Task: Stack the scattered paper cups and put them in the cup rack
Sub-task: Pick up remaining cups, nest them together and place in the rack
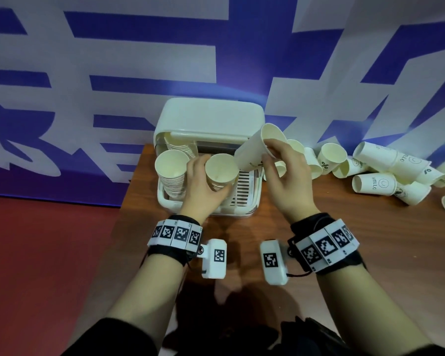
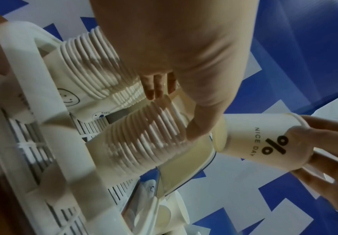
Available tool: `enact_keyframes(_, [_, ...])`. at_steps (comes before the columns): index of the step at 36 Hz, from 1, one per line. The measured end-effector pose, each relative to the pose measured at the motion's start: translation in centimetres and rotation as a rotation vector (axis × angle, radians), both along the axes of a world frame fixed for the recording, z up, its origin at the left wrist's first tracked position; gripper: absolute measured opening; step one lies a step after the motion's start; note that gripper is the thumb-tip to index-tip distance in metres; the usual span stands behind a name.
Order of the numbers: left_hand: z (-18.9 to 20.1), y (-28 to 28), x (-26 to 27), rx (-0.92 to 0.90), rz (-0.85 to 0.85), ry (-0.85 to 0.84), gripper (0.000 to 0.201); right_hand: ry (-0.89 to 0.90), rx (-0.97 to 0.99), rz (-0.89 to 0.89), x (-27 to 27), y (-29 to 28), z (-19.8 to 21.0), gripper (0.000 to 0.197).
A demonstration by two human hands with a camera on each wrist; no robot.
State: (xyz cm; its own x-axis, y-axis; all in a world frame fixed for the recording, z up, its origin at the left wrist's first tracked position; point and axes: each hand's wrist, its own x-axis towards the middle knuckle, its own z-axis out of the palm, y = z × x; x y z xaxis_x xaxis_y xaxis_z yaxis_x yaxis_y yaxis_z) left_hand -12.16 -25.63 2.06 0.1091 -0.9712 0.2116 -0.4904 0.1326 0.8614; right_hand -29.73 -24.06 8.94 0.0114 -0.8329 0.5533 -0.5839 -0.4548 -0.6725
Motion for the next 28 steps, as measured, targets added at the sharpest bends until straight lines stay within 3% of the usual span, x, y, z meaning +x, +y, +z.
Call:
enact_keyframes(8, [-0.8,0.2,0.3,0.042,-0.046,-0.03,0.069,0.015,-0.008,0.063,1.1,-0.2,-0.4,0.027])
enact_keyframes(15, [-1.2,0.8,0.9,0.104,-0.038,0.047,0.084,0.21,0.008,0.218,2.8,-1.0,-1.4,0.023])
enact_keyframes(23, [-0.9,1.6,1.7,0.18,-0.053,0.223,0.055,0.33,0.08,0.331,3.5,-1.5,-3.0,0.024])
enact_keyframes(28, [-0.6,1.5,1.7,0.149,0.01,0.224,0.033,0.394,0.089,0.402,3.7,-1.9,-4.3,0.022])
